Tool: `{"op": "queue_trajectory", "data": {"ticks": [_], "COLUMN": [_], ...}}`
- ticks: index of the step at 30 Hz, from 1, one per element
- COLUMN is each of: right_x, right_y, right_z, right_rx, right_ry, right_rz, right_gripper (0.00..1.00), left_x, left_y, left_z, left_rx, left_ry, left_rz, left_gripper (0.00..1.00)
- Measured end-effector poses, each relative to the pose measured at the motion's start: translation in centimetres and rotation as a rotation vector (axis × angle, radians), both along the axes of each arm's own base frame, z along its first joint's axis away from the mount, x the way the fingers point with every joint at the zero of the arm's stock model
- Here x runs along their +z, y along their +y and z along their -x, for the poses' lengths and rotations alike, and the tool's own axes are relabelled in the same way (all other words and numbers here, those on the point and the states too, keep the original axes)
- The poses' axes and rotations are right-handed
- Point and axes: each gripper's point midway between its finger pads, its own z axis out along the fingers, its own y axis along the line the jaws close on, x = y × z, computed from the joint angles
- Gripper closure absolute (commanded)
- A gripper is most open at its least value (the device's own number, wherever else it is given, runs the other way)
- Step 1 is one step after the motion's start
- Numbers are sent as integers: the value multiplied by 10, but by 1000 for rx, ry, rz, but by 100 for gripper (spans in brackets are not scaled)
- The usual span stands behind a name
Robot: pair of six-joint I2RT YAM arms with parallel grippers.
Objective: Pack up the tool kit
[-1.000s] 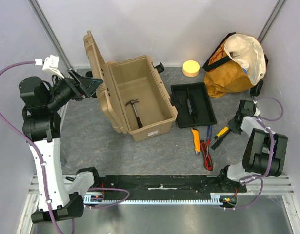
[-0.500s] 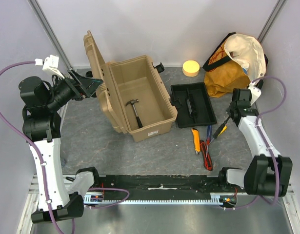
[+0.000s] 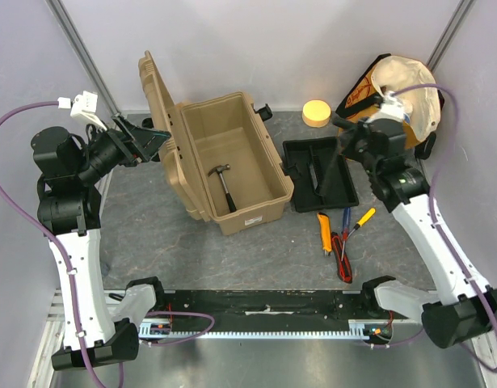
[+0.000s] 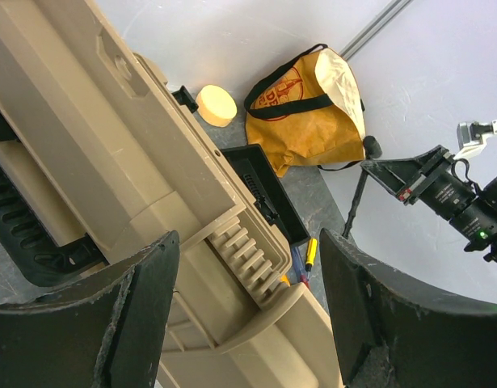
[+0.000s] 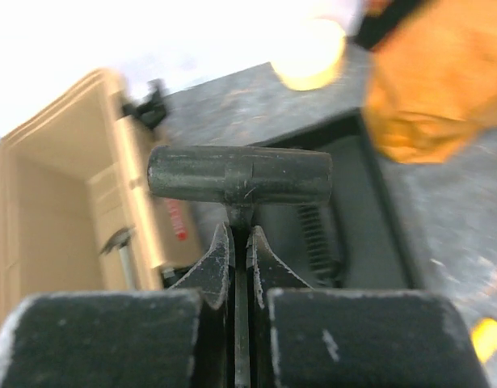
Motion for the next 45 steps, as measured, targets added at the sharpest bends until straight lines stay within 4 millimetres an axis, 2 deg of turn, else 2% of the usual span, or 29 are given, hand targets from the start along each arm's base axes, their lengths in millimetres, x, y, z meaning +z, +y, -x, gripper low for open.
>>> {"op": "queue_trajectory", "data": {"ticks": [6, 10, 13, 16, 19, 22, 24, 28, 34, 37, 40, 45], "right_x": [24, 26, 9, -28, -75, -125, -150, -185, -218, -229, -233, -225], "right_y": [139, 219, 259, 284, 294, 293, 292, 295, 297, 293, 291, 293], "right_z": [0, -10, -24, -46, -65, -77, -83, -94, -107, -109, -111, -114], "right_rx": [340, 461, 500, 503, 492, 481, 478, 482, 453, 437, 423, 406], "right_ry": [-90, -130, -131, -91, -29, 43, 81, 129, 173, 195, 204, 193], "right_rz": [40, 98, 147, 223, 313, 422, 487, 575, 641, 668, 682, 672], "right_gripper": [100, 100, 100, 100, 100, 100, 100, 95, 71, 66, 60, 59], "left_x": [0, 0, 1, 2, 2, 2, 2, 0, -2, -3, -4, -4], "left_y": [0, 1, 1, 2, 2, 3, 3, 3, 4, 4, 5, 6], "left_z": [0, 0, 0, 1, 1, 1, 0, -2, -4, -5, -6, -7], "left_rx": [2, 6, 11, 19, 22, 25, 25, 25, 26, 27, 29, 34], "left_ry": [0, -2, -5, -8, -10, -10, -8, -1, 7, 10, 12, 13], "left_rz": [0, -1, -2, -3, -4, -4, -4, -3, -3, -3, -5, -8], "left_gripper": [24, 24, 24, 24, 24, 24, 24, 24, 24, 24, 24, 24]}}
